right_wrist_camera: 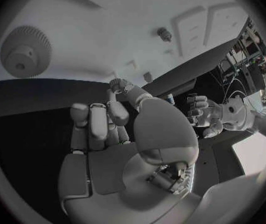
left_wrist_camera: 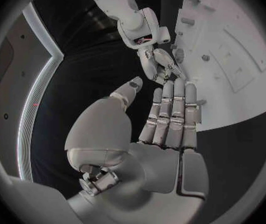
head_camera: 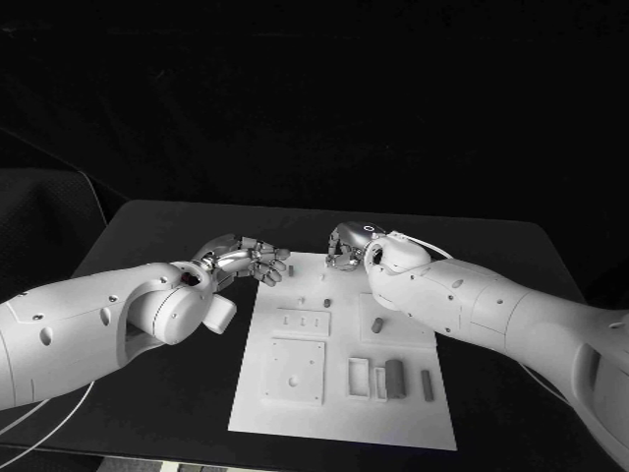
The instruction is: Assemble the parts on the task board
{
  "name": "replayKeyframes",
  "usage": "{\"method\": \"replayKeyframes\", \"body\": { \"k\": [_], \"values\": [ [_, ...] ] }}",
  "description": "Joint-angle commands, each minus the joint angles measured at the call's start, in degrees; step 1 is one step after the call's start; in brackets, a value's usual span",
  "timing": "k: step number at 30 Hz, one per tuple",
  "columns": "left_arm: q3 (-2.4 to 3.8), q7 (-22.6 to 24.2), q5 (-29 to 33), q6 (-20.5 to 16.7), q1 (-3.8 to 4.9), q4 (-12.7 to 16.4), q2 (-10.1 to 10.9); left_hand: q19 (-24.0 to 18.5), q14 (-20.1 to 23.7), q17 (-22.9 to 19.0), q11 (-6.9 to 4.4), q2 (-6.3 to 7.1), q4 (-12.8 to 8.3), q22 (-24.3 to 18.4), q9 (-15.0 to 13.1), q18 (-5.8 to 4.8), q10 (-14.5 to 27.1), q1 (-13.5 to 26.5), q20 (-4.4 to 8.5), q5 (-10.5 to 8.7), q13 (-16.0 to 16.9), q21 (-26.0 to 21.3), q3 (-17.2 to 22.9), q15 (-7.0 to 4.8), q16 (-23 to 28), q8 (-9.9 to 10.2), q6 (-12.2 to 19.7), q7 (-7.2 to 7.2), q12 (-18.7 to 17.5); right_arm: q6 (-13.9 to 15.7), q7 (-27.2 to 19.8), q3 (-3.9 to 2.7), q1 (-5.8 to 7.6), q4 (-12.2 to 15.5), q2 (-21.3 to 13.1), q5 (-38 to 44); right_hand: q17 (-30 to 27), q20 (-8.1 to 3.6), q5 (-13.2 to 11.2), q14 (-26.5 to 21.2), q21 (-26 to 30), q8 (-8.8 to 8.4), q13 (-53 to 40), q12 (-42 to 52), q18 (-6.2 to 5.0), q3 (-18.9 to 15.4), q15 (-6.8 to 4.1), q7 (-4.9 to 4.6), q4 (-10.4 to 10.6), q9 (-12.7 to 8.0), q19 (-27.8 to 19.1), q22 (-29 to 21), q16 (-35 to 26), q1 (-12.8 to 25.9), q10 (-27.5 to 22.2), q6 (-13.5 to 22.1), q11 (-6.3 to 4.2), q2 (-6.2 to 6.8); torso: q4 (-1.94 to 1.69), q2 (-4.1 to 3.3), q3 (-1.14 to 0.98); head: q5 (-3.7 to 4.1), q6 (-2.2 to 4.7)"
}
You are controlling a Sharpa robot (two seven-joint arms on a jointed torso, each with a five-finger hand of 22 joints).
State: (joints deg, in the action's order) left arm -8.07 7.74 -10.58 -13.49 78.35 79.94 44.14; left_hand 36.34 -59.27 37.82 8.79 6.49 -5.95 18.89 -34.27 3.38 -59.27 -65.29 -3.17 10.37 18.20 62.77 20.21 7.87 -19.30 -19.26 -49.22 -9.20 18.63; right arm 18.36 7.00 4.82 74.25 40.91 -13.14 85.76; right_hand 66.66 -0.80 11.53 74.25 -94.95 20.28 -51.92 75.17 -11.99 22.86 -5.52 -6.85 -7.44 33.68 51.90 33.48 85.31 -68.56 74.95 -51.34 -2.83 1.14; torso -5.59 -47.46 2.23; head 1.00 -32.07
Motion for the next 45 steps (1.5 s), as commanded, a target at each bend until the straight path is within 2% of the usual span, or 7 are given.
{"method": "replayKeyframes", "body": {
  "k": [1, 6, 10, 22, 26, 36, 45],
  "values": [
    [0.06, 0.48, 0.21, -0.15, 0.11, 0.03, -0.24, -0.33, 0.21, 0.00, -0.03, -0.12, 0.04, 0.01, 0.08, 0.98, 0.54, 0.14, -0.14, 0.17, -0.03, -0.36, -0.33, -0.05, 0.37, 0.39, 0.38, -0.07, -0.19, -0.36, -0.37, 0.02, -0.01, 0.07, 0.14, 0.78, 0.06, -0.01, 0.13, 0.14, -4.04, 0.16, -0.10, 0.31, -1.05, 0.03, -0.21, -1.95, -0.02, 0.03, 0.59, 0.07, 0.28, 0.05, 0.11, -2.17, -0.48, 0.35, 0.01, -0.05, 0.04, -0.09, 0.03],
    [0.06, 0.45, 0.21, -0.24, 0.12, -0.08, -0.42, -0.34, 0.21, 0.00, -0.03, -0.12, 0.04, 0.01, 0.08, 0.98, 0.55, 0.14, -0.14, 0.17, -0.03, -0.36, -0.33, -0.05, 0.38, 0.40, 0.40, -0.07, -0.20, -0.74, -0.13, 0.02, -0.01, -0.04, 0.50, 0.78, 0.07, -0.01, 0.13, 0.14, -4.05, 0.15, -0.10, 0.32, -1.06, 0.02, -0.21, -1.95, -0.03, 0.02, 0.60, 0.08, 0.29, 0.04, 0.11, -2.17, -0.48, 0.40, 0.03, -0.03, 0.06, -0.57, 0.00],
    [0.06, 0.47, 0.21, -0.20, 0.12, -0.22, -0.63, -0.34, 0.21, 0.00, -0.03, -0.12, 0.04, 0.01, 0.09, 0.98, 0.55, 0.14, -0.14, 0.17, -0.03, -0.36, -0.33, -0.05, 0.39, 0.40, 0.41, -0.07, -0.20, -1.36, 0.28, 0.03, -0.01, -0.36, 0.74, 1.05, 0.07, -0.01, 0.13, 0.15, -4.06, 0.14, -0.10, 0.33, -1.06, 0.02, -0.22, -1.95, -0.03, 0.01, 0.60, 0.08, 0.30, 0.04, 0.12, -2.17, -0.48, 0.42, -0.10, -0.07, 0.03, -0.36, 0.07],
    [0.06, 0.50, 0.24, -0.23, 0.12, -0.39, -0.91, -0.35, 0.22, 0.00, -0.02, -0.11, 0.04, 0.02, 0.10, 0.97, 0.57, 0.14, -0.14, 0.17, -0.03, -0.36, -0.34, -0.05, 0.40, 0.42, 0.43, -0.07, -0.21, -1.37, 0.26, 0.05, -0.01, -0.75, 0.52, 1.02, 0.08, 0.01, -0.03, 0.16, -4.14, 0.04, -0.12, 0.39, -1.06, -0.12, -0.22, -1.97, 0.07, -0.05, 0.61, 0.13, 0.39, 0.26, 0.14, -2.16, -0.49, 0.76, -0.10, -0.20, 0.07, -0.86, -0.06],
    [0.06, 0.52, 0.24, -0.24, 0.12, -0.46, -1.10, -0.35, 0.22, 0.01, -0.02, -0.11, 0.04, 0.02, 0.10, 0.97, 0.58, 0.14, -0.14, 0.17, -0.03, -0.37, -0.34, -0.05, 0.41, 0.42, 0.44, -0.08, -0.21, -1.15, 0.35, 0.10, -0.05, -1.43, 0.98, 1.02, 0.08, 0.02, -0.04, 0.16, -4.15, 0.03, -0.12, 0.39, -1.06, -0.13, -0.22, -1.97, 0.09, -0.05, 0.61, 0.14, 0.40, 0.28, 0.15, -2.17, -0.49, 0.78, 0.02, -0.22, 0.05, -0.96, 0.05],
    [0.08, 0.52, 0.22, -0.41, 0.19, -0.25, -0.90, -0.37, 0.24, 0.00, -0.02, -0.10, 0.04, 0.02, 0.11, 0.97, 0.59, 0.13, -0.15, 0.17, -0.02, -0.38, -0.34, -0.04, 0.43, 0.44, 0.47, -0.08, -0.21, -1.33, 0.21, 0.37, -0.70, -2.46, 1.52, 0.95, 0.08, 0.02, -0.06, 0.16, -4.16, 0.02, -0.13, 0.40, -1.07, -0.14, -0.22, -1.97, 0.11, -0.06, 0.62, 0.14, 0.42, 0.30, 0.15, -2.18, -0.49, 0.80, -0.15, -0.38, 0.10, -1.18, 0.05],
    [0.08, 0.53, 0.22, -0.47, 0.28, -0.23, -0.84, -0.39, 0.26, 0.00, -0.02, -0.09, 0.04, 0.02, 0.11, 0.96, 0.60, 0.13, -0.15, 0.17, -0.02, -0.38, -0.35, -0.04, 0.45, 0.45, 0.49, -0.08, -0.21, -0.98, 0.15, 0.38, -0.70, -2.00, 1.55, 0.88, 0.08, 0.02, -0.06, 0.16, -4.18, 0.00, -0.13, 0.41, -1.07, -0.13, -0.22, -1.97, 0.13, -0.07, 0.62, 0.15, 0.43, 0.31, 0.15, -2.19, -0.50, 0.80, 0.06, -0.34, 0.08, -1.55, -0.14]
  ]
}}
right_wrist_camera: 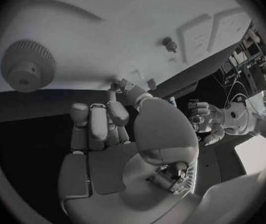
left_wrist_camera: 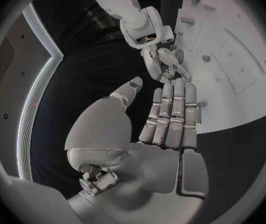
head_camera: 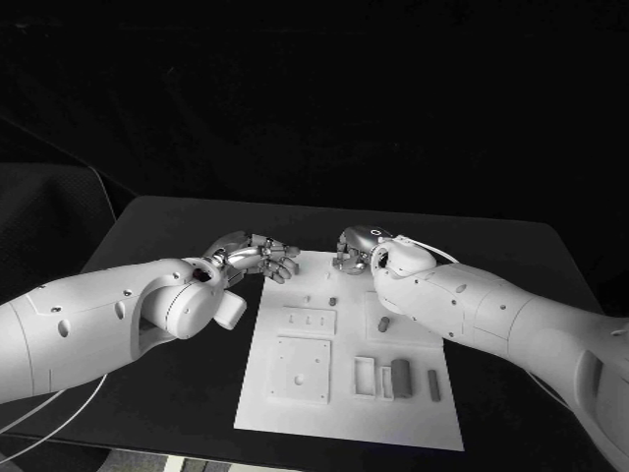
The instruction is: Assemble the parts on the task board
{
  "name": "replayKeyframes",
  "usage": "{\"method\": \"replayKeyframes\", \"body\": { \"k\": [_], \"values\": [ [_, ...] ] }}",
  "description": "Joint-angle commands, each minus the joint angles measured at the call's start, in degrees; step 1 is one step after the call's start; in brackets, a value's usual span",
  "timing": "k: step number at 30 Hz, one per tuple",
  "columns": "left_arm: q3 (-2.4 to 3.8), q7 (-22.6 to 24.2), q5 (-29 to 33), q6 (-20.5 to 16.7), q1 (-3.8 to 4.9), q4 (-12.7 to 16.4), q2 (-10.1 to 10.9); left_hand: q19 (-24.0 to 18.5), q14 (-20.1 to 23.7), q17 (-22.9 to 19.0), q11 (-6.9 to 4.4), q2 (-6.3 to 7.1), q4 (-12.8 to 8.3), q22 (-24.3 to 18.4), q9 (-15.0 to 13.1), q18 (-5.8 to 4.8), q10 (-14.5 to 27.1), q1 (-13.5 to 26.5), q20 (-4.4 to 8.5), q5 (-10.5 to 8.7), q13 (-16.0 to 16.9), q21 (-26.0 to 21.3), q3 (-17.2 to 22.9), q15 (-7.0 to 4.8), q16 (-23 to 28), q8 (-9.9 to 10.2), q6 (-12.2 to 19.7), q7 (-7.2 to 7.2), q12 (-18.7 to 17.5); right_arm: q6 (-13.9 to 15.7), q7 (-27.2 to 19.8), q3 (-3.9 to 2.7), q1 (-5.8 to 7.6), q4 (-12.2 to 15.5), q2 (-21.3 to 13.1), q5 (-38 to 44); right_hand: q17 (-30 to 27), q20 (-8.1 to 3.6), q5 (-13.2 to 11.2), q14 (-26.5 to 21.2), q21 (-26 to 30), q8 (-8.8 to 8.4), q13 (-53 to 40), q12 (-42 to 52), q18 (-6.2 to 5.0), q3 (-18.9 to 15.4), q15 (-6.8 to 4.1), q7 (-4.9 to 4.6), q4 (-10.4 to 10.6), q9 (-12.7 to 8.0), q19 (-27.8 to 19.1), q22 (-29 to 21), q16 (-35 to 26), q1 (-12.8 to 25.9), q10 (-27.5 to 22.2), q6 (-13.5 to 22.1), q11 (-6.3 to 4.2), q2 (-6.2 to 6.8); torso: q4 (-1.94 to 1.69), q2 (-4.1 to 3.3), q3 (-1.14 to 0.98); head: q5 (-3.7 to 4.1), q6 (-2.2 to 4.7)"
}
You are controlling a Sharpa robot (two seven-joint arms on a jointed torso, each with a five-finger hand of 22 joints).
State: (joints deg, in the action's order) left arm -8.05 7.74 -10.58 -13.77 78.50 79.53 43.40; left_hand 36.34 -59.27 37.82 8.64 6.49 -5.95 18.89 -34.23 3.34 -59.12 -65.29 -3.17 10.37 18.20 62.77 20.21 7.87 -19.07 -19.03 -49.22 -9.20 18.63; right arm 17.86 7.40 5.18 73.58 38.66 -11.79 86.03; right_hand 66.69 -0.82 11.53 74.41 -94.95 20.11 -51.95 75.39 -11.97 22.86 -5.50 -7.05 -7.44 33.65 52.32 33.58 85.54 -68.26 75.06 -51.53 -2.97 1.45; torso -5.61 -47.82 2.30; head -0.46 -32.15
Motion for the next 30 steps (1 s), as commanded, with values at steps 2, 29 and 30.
{"method": "replayKeyframes", "body": {
  "k": [2, 29, 30],
  "values": [
    [0.07, 0.52, 0.21, -0.18, 0.16, 0.17, -0.09, -0.40, 0.26, 0.00, 0.13, -0.09, 0.04, 0.02, 0.07, 1.00, 0.45, 0.13, -0.14, 0.17, -0.02, -0.39, -0.35, -0.04, 0.22, 0.22, 0.49, -0.08, -0.21, -0.24, -0.27, 0.03, -0.03, 0.40, 0.15, 0.44, 0.05, 0.04, -0.06, 0.01, -4.18, 0.18, -0.10, 0.19, -1.10, -0.13, -0.25, -1.77, 0.13, -0.05, 0.20, 0.06, 0.21, 0.01, 0.04, -2.00, -0.36, 0.49, 0.10, 0.02, 0.03, -0.13, -0.06],
    [0.07, 0.33, 0.21, -0.08, 0.17, -0.10, -0.15, -0.44, 0.30, 0.00, 0.13, -0.08, 0.04, 0.03, 0.09, 0.98, 0.46, 0.11, -0.14, 0.17, -0.01, -0.41, -0.36, -0.03, 0.28, 0.24, 0.52, -0.08, -0.20, 1.81, -0.56, 0.02, -0.01, 1.10, 0.02, -0.94, -0.23, 0.15, -0.29, -0.52, -4.07, -1.09, 0.16, -0.25, -1.09, -0.58, -0.18, -1.80, 0.50, -0.71, -0.14, 0.05, -0.04, 1.00, -0.62, -0.39, -0.21, 1.92, 0.07, -0.16, 0.01, -0.27, 0.04],
    [0.07, 0.32, 0.21, -0.04, 0.17, -0.11, -0.15, -0.44, 0.30, 0.00, 0.13, -0.08, 0.04, 0.03, 0.09, 0.98, 0.46, 0.11, -0.14, 0.17, -0.01, -0.41, -0.36, -0.03, 0.28, 0.24, 0.52, -0.08, -0.20, 1.81, -0.43, 0.02, -0.01, 1.22, 0.00, -0.94, -0.26, 0.16, -0.31, -0.57, -4.05, -1.19, 0.19, -0.30, -1.09, -0.62, -0.17, -1.80, 0.53, -0.76, -0.18, 0.05, -0.08, 1.09, -0.68, -0.24, -0.19, 2.05, 0.07, -0.15, 0.01, -0.25, 0.04]
  ]
}}
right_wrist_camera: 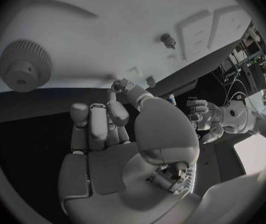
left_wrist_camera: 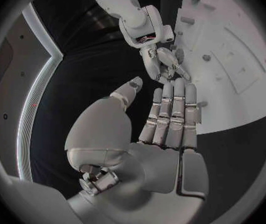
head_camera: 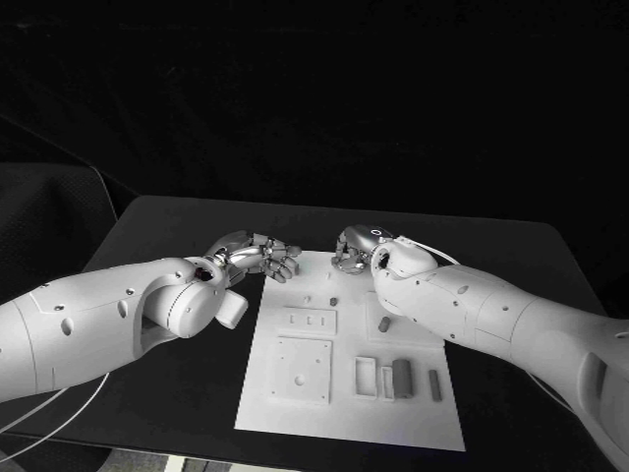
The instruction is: Assemble the parts on the task board
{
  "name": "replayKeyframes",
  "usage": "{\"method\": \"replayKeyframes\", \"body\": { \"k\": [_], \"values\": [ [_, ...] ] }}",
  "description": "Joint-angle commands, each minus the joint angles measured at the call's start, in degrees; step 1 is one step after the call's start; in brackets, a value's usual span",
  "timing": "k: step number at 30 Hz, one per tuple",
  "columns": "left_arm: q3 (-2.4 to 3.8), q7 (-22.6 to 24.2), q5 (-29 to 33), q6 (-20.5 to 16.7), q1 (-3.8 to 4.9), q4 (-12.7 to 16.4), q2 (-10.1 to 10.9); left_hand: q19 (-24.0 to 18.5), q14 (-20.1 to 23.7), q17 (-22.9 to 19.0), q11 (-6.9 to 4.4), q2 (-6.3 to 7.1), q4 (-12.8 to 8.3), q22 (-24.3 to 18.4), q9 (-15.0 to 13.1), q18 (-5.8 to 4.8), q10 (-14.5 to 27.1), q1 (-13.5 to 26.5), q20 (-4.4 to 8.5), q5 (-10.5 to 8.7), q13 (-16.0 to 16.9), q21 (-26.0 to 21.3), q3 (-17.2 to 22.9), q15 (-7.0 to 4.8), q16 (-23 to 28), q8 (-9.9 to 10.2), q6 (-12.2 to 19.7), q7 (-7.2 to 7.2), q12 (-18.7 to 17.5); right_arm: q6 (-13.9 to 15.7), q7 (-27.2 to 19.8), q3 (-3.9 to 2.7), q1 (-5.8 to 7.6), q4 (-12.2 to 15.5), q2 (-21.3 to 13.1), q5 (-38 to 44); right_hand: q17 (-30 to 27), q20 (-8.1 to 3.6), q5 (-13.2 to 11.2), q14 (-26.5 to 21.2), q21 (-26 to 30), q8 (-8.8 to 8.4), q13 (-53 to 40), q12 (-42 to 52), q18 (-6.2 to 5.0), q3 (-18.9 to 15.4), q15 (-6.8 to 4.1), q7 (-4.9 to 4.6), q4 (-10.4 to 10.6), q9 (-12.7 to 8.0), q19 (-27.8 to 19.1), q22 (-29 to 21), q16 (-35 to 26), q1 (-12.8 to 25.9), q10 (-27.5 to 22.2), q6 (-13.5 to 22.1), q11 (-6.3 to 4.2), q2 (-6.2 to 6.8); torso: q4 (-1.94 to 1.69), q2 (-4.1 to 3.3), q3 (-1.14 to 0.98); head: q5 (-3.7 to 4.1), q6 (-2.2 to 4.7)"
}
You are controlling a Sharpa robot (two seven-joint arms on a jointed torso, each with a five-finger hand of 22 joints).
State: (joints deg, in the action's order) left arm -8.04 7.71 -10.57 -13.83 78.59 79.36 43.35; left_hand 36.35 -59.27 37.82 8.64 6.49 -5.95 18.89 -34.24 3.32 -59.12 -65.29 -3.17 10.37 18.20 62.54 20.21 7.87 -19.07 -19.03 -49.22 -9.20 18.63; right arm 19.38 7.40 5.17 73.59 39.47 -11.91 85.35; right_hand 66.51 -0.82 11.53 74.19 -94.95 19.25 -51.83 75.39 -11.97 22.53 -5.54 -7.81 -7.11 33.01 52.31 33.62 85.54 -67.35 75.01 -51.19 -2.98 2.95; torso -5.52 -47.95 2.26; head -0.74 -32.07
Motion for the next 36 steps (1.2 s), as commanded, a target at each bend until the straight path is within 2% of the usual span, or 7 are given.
{"method": "replayKeyframes", "body": {
  "k": [1, 15, 36],
  "values": [
    [0.06, 0.34, 0.21, 0.01, 0.09, 0.05, -0.09, -0.44, 0.30, 0.00, 0.13, -0.08, 0.04, 0.03, 0.10, 1.00, 0.46, 0.11, -0.14, 0.17, -0.01, -0.19, -0.36, -0.03, 0.28, 0.24, 0.52, -0.08, -0.20, 0.25, -0.38, 0.03, -0.02, 0.47, 0.12, -0.26, -0.13, 0.17, -0.34, -0.42, -4.02, -0.52, 0.11, -0.36, -1.08, -0.36, -0.12, -1.03, 0.24, -0.23, -0.22, -0.01, -0.12, 0.33, -0.71, -0.28, -0.14, 0.75, -0.03, -0.02, 0.06, 0.02, -0.04],
    [0.06, 0.24, 0.26, 0.07, 0.08, -0.30, -0.33, -0.47, 0.33, -0.01, 0.13, -0.06, 0.04, 0.03, 0.10, 0.99, 0.47, 0.12, -0.14, 0.16, 0.00, -0.20, -0.38, -0.02, 0.31, 0.25, 0.53, -0.08, -0.20, 0.16, -0.44, 0.03, -0.02, 0.61, 0.11, -0.48, -0.24, 0.21, -0.38, -0.62, -3.94, -1.07, 0.21, -0.50, -1.07, -0.44, -0.09, -0.91, 0.34, -0.54, -0.36, -0.04, -0.22, 0.63, -0.90, 0.66, -0.05, 1.15, 0.01, -0.09, 0.07, 0.02, 0.00],
    [0.06, 0.19, 0.30, 0.11, 0.08, -0.46, -0.52, -0.50, 0.37, -0.01, 0.13, -0.05, 0.05, 0.03, 0.11, 0.98, 0.47, 0.13, -0.15, 0.16, 0.01, -0.22, -0.40, -0.01, 0.35, 0.26, 0.54, -0.08, -0.20, -0.49, -0.59, 0.03, -0.02, 0.65, 0.33, -0.83, -0.39, 0.24, -0.36, -0.80, -3.86, -1.87, 0.32, -0.62, -1.09, -0.21, -0.06, -0.56, 0.41, -1.04, -0.49, -0.07, -0.30, 0.69, -1.01, 2.46, 0.08, 1.03, -0.02, -0.18, 0.05, 0.08, 0.10]
  ]
}}
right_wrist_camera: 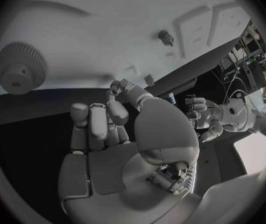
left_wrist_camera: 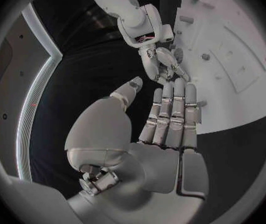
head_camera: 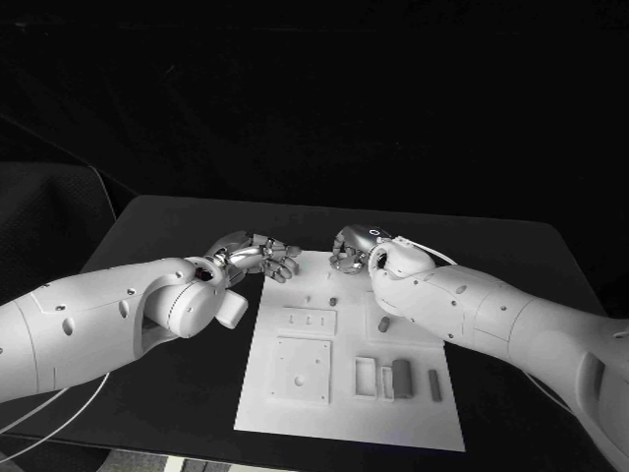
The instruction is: Assemble the parts on the task board
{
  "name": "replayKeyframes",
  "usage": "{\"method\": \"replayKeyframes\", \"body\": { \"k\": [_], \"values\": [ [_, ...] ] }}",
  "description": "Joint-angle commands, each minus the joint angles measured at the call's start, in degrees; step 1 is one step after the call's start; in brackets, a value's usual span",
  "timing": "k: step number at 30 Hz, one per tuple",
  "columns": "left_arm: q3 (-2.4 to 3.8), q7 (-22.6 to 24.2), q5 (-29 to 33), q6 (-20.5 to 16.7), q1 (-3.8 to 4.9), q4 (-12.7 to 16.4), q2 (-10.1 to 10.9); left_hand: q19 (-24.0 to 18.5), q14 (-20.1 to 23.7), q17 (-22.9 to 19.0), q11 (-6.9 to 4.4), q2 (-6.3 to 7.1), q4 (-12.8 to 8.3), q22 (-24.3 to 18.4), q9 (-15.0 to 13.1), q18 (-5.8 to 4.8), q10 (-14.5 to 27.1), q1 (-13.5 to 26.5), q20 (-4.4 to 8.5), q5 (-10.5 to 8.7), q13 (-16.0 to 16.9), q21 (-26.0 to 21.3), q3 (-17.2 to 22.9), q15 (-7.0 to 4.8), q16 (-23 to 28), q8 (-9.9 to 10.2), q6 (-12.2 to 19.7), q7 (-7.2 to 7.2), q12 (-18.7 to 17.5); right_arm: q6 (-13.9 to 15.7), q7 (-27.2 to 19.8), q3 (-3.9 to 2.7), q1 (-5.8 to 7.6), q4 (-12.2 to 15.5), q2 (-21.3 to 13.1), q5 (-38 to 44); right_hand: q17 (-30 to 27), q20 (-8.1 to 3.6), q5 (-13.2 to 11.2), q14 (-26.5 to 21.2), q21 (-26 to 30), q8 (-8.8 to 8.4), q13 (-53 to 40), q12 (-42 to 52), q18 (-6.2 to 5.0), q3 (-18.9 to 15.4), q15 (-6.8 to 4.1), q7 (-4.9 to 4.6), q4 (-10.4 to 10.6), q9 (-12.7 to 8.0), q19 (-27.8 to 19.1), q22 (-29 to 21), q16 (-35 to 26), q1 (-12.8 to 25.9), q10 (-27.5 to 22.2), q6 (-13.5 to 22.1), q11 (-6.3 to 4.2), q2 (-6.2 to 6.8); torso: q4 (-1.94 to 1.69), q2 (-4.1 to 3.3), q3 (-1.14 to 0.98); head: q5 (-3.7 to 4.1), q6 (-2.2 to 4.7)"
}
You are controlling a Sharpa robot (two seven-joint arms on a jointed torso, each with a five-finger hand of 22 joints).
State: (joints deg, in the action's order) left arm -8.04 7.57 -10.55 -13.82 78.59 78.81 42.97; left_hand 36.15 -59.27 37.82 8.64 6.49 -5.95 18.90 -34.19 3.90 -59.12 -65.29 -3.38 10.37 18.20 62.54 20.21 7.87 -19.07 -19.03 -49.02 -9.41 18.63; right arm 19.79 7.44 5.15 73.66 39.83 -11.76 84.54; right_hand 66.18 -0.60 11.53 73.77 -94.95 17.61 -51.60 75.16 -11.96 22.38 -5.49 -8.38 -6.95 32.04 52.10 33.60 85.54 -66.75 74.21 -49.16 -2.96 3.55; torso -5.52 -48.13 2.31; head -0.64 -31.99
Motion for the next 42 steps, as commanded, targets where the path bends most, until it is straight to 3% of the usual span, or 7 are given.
{"method": "replayKeyframes", "body": {
  "k": [1, 14, 17, 22, 32, 37, 42],
  "values": [
    [0.06, 0.33, 0.27, 0.11, 0.08, 0.10, -0.14, -0.30, 0.37, -0.01, 0.13, -0.05, 0.05, 0.03, 0.06, 0.40, 0.47, 0.13, 0.05, 0.16, 0.01, -0.22, -0.39, -0.01, 0.35, 0.26, 0.34, 0.12, -0.20, -1.02, -0.68, 0.05, -0.09, 0.33, 0.19, -0.17, -0.08, 0.03, -0.34, -0.39, -3.85, -0.24, 0.10, -0.41, -1.11, 0.00, -0.11, 0.03, 0.26, -0.09, -0.28, -0.06, -0.30, 0.07, -0.23, 0.50, 0.07, 0.34, -0.05, -0.01, 0.02, -0.07, -0.01],
    [0.06, 0.23, 0.27, -0.02, 0.08, 0.14, -0.01, -0.32, 0.40, -0.01, 0.12, -0.06, 0.07, 0.04, 0.07, 0.39, 0.46, 0.14, 0.05, 0.16, 0.02, -0.23, -0.40, 0.00, 0.38, 0.26, 0.33, 0.12, -0.19, -0.65, -1.12, 0.05, -0.09, 1.35, -0.13, -0.24, -0.19, 0.04, -0.25, -0.50, -3.81, 0.34, 0.16, -0.39, -1.19, 1.17, -0.12, 0.14, 0.10, -0.07, -0.41, -0.06, -0.23, -0.79, -0.26, -0.01, 0.12, -1.38, 0.01, -0.05, 0.03, -0.13, -0.07],
    [0.06, 0.22, 0.27, -0.04, 0.08, 0.11, -0.01, -0.33, 0.40, -0.01, 0.12, -0.07, 0.07, 0.04, 0.07, 0.39, 0.46, 0.14, 0.05, 0.16, 0.02, -0.23, -0.40, 0.00, 0.38, 0.25, 0.33, 0.12, -0.18, -0.62, -1.12, 0.05, -0.09, 1.35, -0.17, -0.27, -0.21, 0.04, -0.23, -0.46, -3.88, 0.72, 0.15, -0.27, -1.25, 2.00, -0.14, 0.21, -0.12, -0.01, -0.43, -0.02, -0.07, -1.48, -0.16, -0.57, 0.10, -2.32, 0.00, -0.08, 0.02, -0.13, -0.07],
    [0.06, 0.22, 0.27, -0.04, 0.08, 0.10, -0.05, -0.33, 0.41, -0.01, 0.12, -0.08, 0.08, 0.04, 0.07, 0.39, 0.45, 0.14, 0.05, 0.16, 0.02, -0.23, -0.40, 0.00, 0.39, 0.25, 0.33, 0.12, -0.18, -1.26, -0.89, 0.05, -0.09, 1.32, -0.12, -0.27, -0.22, 0.03, -0.54, -0.47, -3.90, 0.86, 0.15, -0.23, -1.28, 2.47, -0.16, 0.24, -0.24, 0.02, -0.48, -0.01, -0.01, -1.87, -0.14, -0.78, 0.07, -2.25, -0.03, -0.07, 0.05, -0.19, -0.06],
    [0.06, 0.16, 0.27, 0.02, 0.08, -0.07, -0.19, -0.35, 0.42, -0.01, 0.12, -0.09, 0.09, 0.04, 0.07, 0.38, 0.45, 0.15, 0.05, 0.17, 0.03, -0.24, -0.40, 0.00, 0.41, 0.25, 0.32, 0.12, -0.17, -1.07, -0.33, 0.05, -0.09, 0.60, -0.11, -0.28, -0.34, 0.14, -0.87, -0.86, -3.92, 0.34, 0.26, -0.33, -1.15, 3.02, -0.09, -0.02, -0.05, -0.36, -0.84, 0.03, 0.00, -1.52, -0.49, 0.52, 0.18, 0.90, -0.02, -0.16, 0.07, -0.07, -0.02],
    [0.05, 0.06, 0.27, 0.07, 0.07, -0.21, -0.29, -0.35, 0.43, -0.01, 0.12, -0.10, 0.10, 0.04, 0.07, 0.38, 0.45, 0.16, 0.05, 0.17, 0.03, -0.24, -0.40, 0.01, 0.41, 0.25, 0.32, 0.12, -0.17, -0.81, -0.45, 0.05, -0.09, 0.76, -0.13, -0.79, -0.52, 0.23, -0.91, -1.36, -3.82, -0.68, 0.42, -0.56, -1.02, 3.54, 0.01, -0.06, 0.17, -1.07, -1.21, 0.00, -0.14, -1.23, -0.98, 3.68, 0.40, 2.79, 0.04, -0.19, 0.03, -0.09, -0.08],
    [0.05, 0.03, 0.28, 0.12, 0.07, -0.27, -0.33, -0.36, 0.44, -0.02, 0.12, -0.10, 0.11, 0.04, 0.07, 0.38, 0.45, 0.17, 0.04, 0.16, 0.03, -0.25, -0.41, 0.01, 0.42, 0.25, 0.32, 0.12, -0.17, -0.55, -0.46, 0.05, -0.09, 0.83, -0.15, -1.05, -0.74, 0.30, -0.95, -1.87, -3.65, -1.30, 0.61, -0.86, -0.90, 3.82, 0.12, -0.28, 0.30, -1.75, -1.65, -0.07, -0.37, -0.83, -1.47, 7.04, 0.61, 3.59, 0.01, -0.16, 0.04, -0.04, -0.13]
  ]
}}
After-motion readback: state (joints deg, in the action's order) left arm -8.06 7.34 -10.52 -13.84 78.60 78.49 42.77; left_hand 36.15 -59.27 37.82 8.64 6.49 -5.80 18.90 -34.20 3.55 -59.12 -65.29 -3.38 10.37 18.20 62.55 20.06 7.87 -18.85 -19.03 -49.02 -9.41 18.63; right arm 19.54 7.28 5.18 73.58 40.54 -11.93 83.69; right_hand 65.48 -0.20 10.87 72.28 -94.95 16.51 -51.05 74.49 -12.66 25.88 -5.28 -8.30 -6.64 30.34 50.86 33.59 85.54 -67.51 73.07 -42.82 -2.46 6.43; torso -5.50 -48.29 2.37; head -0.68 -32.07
